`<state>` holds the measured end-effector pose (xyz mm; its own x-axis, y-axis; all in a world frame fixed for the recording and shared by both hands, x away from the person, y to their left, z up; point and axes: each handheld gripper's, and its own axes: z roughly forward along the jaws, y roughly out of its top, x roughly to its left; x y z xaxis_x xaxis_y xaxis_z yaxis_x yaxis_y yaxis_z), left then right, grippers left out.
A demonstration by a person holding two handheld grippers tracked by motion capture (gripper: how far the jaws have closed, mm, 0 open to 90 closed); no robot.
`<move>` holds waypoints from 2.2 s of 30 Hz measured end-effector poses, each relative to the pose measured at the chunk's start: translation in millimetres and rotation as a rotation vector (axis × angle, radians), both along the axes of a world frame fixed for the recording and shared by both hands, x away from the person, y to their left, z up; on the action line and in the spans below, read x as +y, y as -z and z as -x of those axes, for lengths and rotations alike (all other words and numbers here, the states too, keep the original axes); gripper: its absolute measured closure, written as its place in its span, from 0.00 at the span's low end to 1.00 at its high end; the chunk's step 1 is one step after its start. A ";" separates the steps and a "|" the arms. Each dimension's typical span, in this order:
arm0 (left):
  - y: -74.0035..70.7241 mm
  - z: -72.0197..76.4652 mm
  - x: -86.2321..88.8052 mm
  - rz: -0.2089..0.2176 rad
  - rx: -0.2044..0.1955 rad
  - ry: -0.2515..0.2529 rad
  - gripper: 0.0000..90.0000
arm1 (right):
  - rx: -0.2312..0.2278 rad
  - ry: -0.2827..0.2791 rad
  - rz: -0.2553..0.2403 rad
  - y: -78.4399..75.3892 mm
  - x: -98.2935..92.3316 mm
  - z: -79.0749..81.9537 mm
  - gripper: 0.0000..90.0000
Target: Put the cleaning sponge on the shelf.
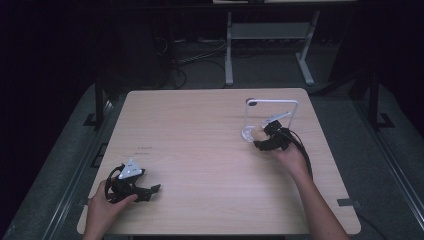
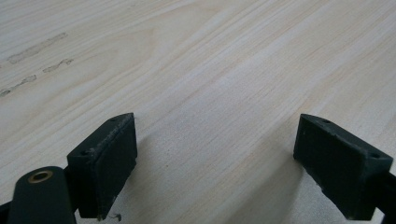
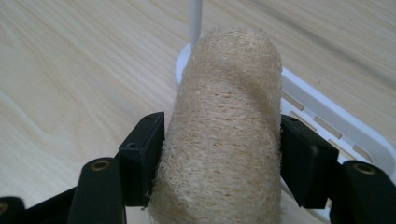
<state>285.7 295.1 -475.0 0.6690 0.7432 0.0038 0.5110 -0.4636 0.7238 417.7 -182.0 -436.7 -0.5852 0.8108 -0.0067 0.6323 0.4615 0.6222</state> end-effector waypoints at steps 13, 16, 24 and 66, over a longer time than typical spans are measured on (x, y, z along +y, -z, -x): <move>0.0 0.0 0.0 0.000 0.000 0.000 0.14 | 0.025 0.017 0.013 8.9 -1.4 -20.2 0.40; 0.0 0.0 0.0 0.000 0.000 0.000 0.14 | 0.028 0.013 0.016 10.6 -1.1 -22.8 0.40; 0.0 0.0 0.0 0.000 0.000 0.000 0.14 | 0.046 0.014 0.023 14.5 -0.6 -26.7 0.39; 0.0 0.0 0.0 0.000 0.000 0.000 0.14 | -0.008 -0.033 -0.091 -25.7 -8.4 34.6 1.00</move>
